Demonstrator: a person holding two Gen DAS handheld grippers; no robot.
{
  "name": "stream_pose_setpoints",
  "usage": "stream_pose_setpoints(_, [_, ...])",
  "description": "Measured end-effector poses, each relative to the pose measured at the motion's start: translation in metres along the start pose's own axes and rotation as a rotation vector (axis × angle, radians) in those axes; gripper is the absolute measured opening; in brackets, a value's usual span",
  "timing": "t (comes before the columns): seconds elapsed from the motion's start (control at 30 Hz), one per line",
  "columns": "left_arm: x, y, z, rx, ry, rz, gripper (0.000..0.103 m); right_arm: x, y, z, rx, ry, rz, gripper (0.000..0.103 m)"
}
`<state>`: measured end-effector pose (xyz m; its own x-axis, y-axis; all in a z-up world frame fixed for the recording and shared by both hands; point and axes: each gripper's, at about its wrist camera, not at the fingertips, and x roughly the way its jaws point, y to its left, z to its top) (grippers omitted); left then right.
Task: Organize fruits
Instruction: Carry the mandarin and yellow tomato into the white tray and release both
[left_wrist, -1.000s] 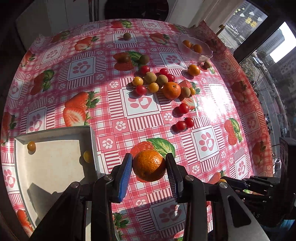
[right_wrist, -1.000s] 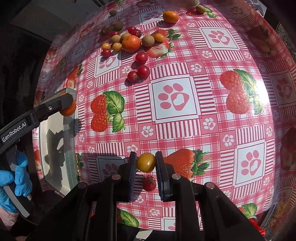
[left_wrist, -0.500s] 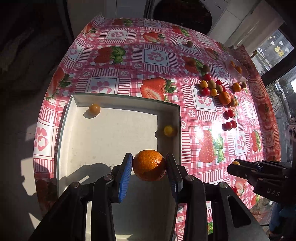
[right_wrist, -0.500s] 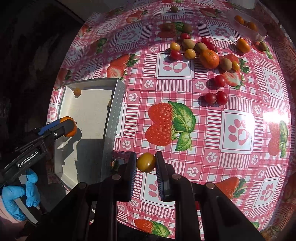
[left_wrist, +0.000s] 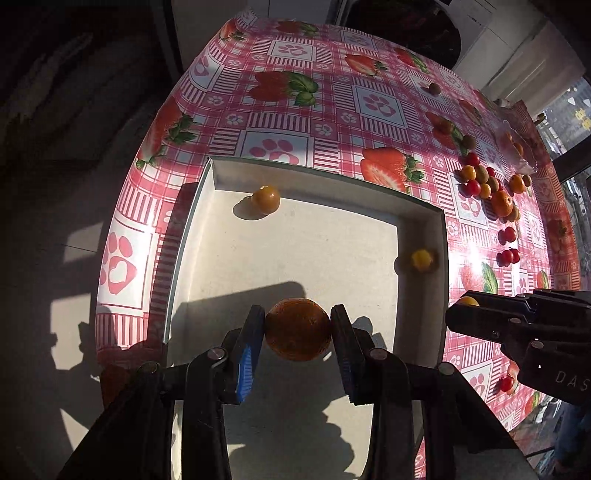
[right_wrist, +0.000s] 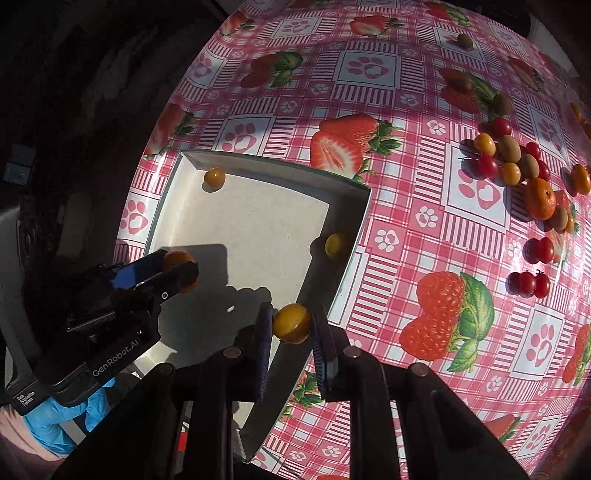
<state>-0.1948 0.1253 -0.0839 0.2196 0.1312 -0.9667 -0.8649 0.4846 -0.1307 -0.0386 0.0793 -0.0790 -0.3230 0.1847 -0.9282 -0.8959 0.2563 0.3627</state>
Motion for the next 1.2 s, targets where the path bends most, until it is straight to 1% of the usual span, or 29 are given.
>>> stream_pose_setpoints(0.27, [0.021, 0.004, 0.002, 0.011, 0.034, 0.029, 0.039, 0.03, 0.021, 0.028, -0.026, 0.057, -0.013, 0.022])
stream_pose_setpoints(0.37, [0.025, 0.001, 0.002, 0.025, 0.044, 0.031, 0.039, 0.04, 0.026, 0.033, -0.039, 0.075, -0.025, 0.022])
stream_pose_setpoints(0.53, [0.026, -0.005, 0.001, 0.055, 0.036, 0.045, 0.039, 0.057, 0.026, 0.034, -0.038, 0.123, -0.043, 0.023])
stream_pose_setpoints(0.6, [0.029, -0.006, 0.001, 0.061, 0.046, 0.051, 0.042, 0.063, 0.025, 0.033, -0.034, 0.141, -0.046, 0.024])
stream_pose_setpoints(0.63, [0.03, -0.006, 0.001, 0.061, 0.051, 0.053, 0.045, 0.067, 0.027, 0.034, -0.03, 0.15, -0.044, 0.024])
stream_pose_setpoints(0.7, [0.032, -0.006, 0.0, 0.065, 0.062, 0.058, 0.046, 0.069, 0.027, 0.033, -0.028, 0.156, -0.045, 0.024])
stream_pose_setpoints(0.73, [0.033, -0.006, -0.001, 0.067, 0.067, 0.06, 0.049, 0.069, 0.027, 0.033, -0.029, 0.158, -0.041, 0.025])
stream_pose_setpoints(0.77, [0.033, -0.006, -0.001, 0.067, 0.07, 0.068, 0.065, 0.069, 0.029, 0.034, -0.029, 0.16, -0.03, 0.031])
stream_pose_setpoints(0.8, [0.033, -0.006, -0.002, 0.064, 0.064, 0.083, 0.074, 0.069, 0.03, 0.034, -0.029, 0.16, -0.02, 0.043])
stream_pose_setpoints(0.83, [0.032, -0.006, -0.003, 0.059, 0.047, 0.101, 0.082, 0.07, 0.031, 0.036, -0.031, 0.158, -0.016, 0.049])
stream_pose_setpoints(0.87, [0.03, -0.006, -0.004, 0.059, 0.037, 0.109, 0.082, 0.07, 0.032, 0.039, -0.032, 0.153, -0.016, 0.056])
stream_pose_setpoints(0.93, [0.03, -0.003, -0.005, 0.058, 0.051, 0.107, 0.082, 0.066, 0.032, 0.039, -0.026, 0.145, -0.005, 0.061])
stream_pose_setpoints(1.0, [0.031, -0.003, -0.006, 0.061, 0.064, 0.118, 0.082, 0.061, 0.031, 0.04, -0.005, 0.143, 0.032, 0.078])
stream_pose_setpoints(1.03, [0.03, -0.002, -0.007, 0.059, 0.063, 0.118, 0.082, 0.058, 0.03, 0.041, 0.01, 0.14, 0.052, 0.081])
stream_pose_setpoints(1.13, [0.025, -0.001, -0.007, 0.041, 0.065, 0.122, 0.082, 0.046, 0.028, 0.044, 0.046, 0.122, 0.079, 0.083])
stream_pose_setpoints(1.2, [0.021, 0.0, -0.007, 0.032, 0.068, 0.128, 0.082, 0.036, 0.025, 0.045, 0.064, 0.099, 0.09, 0.087])
